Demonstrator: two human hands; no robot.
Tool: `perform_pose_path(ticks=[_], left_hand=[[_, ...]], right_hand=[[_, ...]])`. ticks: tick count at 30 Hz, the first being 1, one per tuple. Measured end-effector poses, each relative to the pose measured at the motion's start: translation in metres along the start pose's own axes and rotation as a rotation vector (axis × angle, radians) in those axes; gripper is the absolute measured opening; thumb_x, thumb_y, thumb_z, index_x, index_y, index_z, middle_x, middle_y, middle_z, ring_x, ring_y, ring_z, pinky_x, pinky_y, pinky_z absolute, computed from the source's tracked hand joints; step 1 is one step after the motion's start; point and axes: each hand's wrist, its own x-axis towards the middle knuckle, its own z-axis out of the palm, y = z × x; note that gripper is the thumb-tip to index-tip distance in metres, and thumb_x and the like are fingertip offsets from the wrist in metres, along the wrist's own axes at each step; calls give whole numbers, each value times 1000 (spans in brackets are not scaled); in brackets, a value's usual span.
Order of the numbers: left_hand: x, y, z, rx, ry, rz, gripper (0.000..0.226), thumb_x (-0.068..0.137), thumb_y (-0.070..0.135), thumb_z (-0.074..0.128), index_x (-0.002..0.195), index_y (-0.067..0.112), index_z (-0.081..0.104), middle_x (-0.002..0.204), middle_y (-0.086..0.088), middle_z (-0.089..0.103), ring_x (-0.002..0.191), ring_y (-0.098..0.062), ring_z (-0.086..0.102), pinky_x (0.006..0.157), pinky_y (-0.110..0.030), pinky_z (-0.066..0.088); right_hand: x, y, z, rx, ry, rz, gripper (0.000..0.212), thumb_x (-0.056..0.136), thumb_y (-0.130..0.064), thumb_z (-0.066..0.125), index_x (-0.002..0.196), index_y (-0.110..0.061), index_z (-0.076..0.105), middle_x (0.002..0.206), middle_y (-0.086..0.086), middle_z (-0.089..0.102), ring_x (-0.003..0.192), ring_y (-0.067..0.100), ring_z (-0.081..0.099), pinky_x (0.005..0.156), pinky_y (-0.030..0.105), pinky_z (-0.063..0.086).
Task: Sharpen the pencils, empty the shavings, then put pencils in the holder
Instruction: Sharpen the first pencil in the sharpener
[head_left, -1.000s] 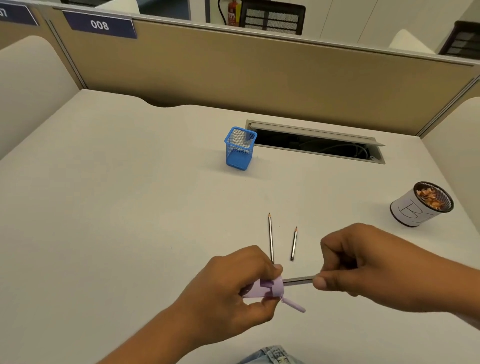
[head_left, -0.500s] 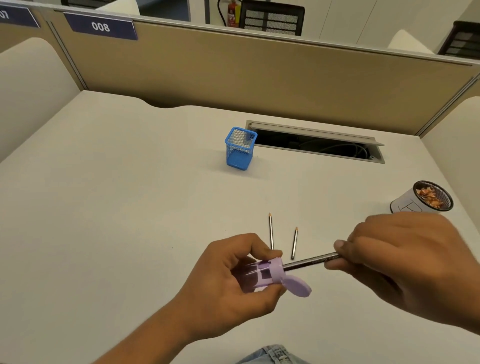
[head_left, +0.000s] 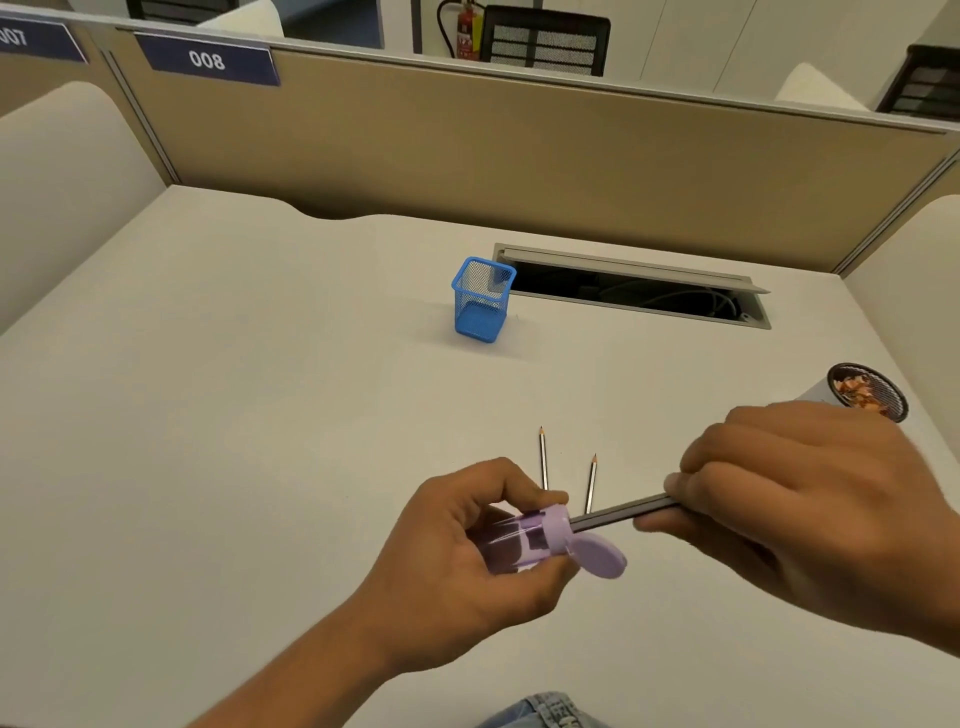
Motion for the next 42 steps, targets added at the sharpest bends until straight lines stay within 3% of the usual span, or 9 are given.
perform_pose_path(ticks=[3, 9, 12, 17, 21, 26, 33, 39, 42], left_hand=[[-1, -3, -1, 120, 29, 142, 21, 70, 25, 81, 87, 26, 69, 81, 16, 70, 64, -7, 62, 57, -18, 50], [-1, -10, -1, 413, -52, 426, 26, 74, 11, 82, 85, 21, 61, 82, 12, 60, 72, 2, 59, 63, -18, 54], [-2, -8, -4, 287, -52, 236, 22, 73, 20, 81, 83, 25, 63, 82, 23, 64, 76, -11, 70, 61, -33, 60], [0, 0, -2, 53, 12, -20, 19, 67, 32, 81, 82, 30, 70, 81, 18, 73, 63, -16, 65, 57, -17, 51], [3, 5, 0, -88, -10, -43, 17, 68, 28, 82, 82, 25, 72, 77, 14, 74, 65, -8, 63, 62, -17, 52], [1, 7, 0, -57, -15, -9, 18, 69, 28, 82, 83, 27, 71, 78, 15, 72, 65, -9, 63, 62, -18, 53], [1, 1, -5, 400, -72, 411, 24, 73, 14, 80, 87, 22, 62, 81, 10, 62, 63, -22, 62, 50, -34, 51], [1, 5, -11, 88, -56, -46, 21, 71, 9, 83, 81, 20, 68, 80, 19, 73, 59, -3, 64, 54, -16, 51], [4, 10, -10, -100, -69, -129, 20, 75, 1, 83, 76, 17, 70, 78, 12, 76, 59, -3, 64, 57, -12, 50]], right_hand=[[4, -5, 0, 51, -87, 52, 36, 94, -44, 58, 67, -21, 61, 57, -4, 59, 42, 22, 49, 35, 30, 38], [5, -5, 11, 851, -549, 820, 38, 75, -57, 73, 62, -28, 52, 50, -10, 52, 44, 7, 41, 43, 18, 35], [2, -2, 7, 634, -464, 664, 25, 71, -60, 69, 75, -37, 58, 71, -21, 65, 57, 4, 56, 46, 17, 44], [7, 7, -7, 271, -228, 198, 4, 84, -39, 64, 85, -36, 65, 81, -18, 64, 65, 7, 60, 48, 29, 50], [7, 11, -12, -70, 19, -50, 20, 90, -26, 70, 94, -8, 78, 78, 7, 72, 59, 32, 61, 48, 38, 49], [8, 8, -13, -67, 44, -158, 16, 87, -23, 73, 81, -17, 60, 66, 5, 66, 47, 29, 51, 41, 32, 41], [8, -2, -1, 903, -541, 929, 46, 56, -68, 76, 60, -26, 59, 58, 4, 66, 45, 8, 43, 43, 22, 36], [7, -4, -7, 416, -302, 419, 15, 77, -53, 69, 82, -42, 60, 69, -21, 65, 57, 3, 59, 45, 13, 46], [8, 2, -9, 69, -82, 72, 21, 90, -38, 67, 83, -19, 72, 72, -6, 70, 61, 24, 63, 46, 36, 51]])
